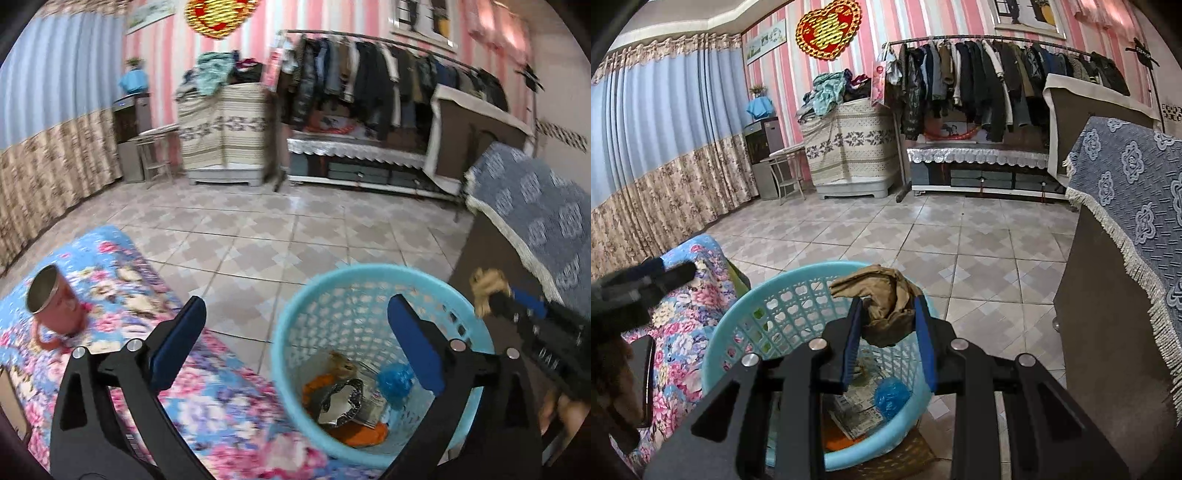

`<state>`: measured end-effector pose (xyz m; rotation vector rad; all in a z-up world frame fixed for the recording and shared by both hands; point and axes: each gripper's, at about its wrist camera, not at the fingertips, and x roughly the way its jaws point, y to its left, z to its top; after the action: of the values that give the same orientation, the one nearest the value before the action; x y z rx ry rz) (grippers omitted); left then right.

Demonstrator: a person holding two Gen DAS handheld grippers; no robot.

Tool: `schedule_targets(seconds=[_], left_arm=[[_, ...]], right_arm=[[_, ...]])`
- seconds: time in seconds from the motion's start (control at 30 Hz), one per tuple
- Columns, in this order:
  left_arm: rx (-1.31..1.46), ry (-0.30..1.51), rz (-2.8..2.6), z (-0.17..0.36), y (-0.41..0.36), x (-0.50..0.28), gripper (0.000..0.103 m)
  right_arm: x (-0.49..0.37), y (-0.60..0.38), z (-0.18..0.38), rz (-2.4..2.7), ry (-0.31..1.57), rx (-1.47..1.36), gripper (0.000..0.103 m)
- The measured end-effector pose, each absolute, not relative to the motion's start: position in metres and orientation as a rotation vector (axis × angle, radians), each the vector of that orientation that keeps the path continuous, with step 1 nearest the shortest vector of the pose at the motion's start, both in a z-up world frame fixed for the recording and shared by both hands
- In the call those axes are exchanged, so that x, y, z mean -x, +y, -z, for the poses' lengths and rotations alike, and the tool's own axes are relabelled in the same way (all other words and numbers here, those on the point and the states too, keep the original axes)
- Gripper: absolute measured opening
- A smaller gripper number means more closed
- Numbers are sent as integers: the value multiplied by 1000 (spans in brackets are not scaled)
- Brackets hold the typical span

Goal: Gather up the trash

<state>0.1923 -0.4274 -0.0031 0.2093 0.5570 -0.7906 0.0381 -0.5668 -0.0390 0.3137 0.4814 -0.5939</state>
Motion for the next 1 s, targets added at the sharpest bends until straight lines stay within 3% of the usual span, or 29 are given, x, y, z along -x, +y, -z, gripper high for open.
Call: schedule_targets(seconds=[0.47, 0.53, 0.57, 0.63, 0.7, 0.8, 1.0], left_arm=[[-152, 473, 602, -32, -350, -210, 98], [-151, 474, 597, -35, -341, -207, 98], [-152, 472, 593, -36, -338, -205, 98], [-155, 461, 574, -40, -327, -201, 98], [-148, 459, 567, -45, -319, -200, 98], [-120, 477, 554, -51, -304, -197, 98], [-115, 468, 517, -65, -269, -183, 98]], right_arm=[[-101, -545, 52, 518, 544, -306, 32], [-107, -542, 54, 521, 556, -309, 52], [-108, -542, 55, 525, 558, -310, 70], [-109, -539, 56, 526, 560, -316, 73], [-111, -537, 54, 524, 569, -320, 86], [-110, -532, 48, 522, 560, -326, 94], [-107, -514, 26, 520, 537, -297, 98]])
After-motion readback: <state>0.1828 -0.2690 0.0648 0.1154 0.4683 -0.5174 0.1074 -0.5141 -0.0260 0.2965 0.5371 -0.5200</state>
